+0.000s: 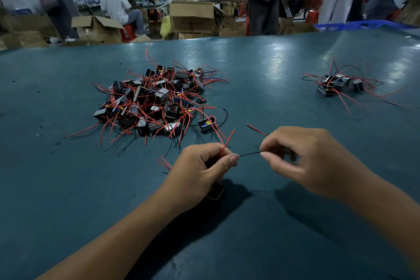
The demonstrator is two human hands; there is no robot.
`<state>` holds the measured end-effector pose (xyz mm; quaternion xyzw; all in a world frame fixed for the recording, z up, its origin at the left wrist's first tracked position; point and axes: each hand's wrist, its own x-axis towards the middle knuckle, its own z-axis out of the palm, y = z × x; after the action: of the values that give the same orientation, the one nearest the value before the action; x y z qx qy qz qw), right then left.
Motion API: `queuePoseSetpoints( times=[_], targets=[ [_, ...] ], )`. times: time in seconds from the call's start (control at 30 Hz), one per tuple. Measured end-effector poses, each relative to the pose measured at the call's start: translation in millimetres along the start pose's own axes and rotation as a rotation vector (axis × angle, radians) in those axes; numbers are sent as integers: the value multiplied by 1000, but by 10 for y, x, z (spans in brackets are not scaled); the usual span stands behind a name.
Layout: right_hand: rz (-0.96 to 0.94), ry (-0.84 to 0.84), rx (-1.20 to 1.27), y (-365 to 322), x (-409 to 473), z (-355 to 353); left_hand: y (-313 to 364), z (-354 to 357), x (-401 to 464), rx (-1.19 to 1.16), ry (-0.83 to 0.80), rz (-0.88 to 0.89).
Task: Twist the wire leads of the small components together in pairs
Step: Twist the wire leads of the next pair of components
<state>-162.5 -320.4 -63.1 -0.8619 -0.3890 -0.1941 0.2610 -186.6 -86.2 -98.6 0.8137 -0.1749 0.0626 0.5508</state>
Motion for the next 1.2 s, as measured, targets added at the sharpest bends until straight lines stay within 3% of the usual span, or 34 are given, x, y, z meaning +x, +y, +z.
queuePoseSetpoints(
  times=[0.2,0.4,0.67,1.07,1.2],
  targets=[
    [-68,138,-81,45,-111,129,-14,-16,-2,12,-18,1],
    [-78,135,-113,103,-92,171,-43,-18,2,21,-39,8],
    [131,-6,-120,110,-101,251,-31,-10,11,80,-31,22],
    [180,-91,-4,150,-113,190,-20,27,7,213,-15,111],
    [204,127,148,123,-89,113,-28,26,2,265,5,135]
  ],
)
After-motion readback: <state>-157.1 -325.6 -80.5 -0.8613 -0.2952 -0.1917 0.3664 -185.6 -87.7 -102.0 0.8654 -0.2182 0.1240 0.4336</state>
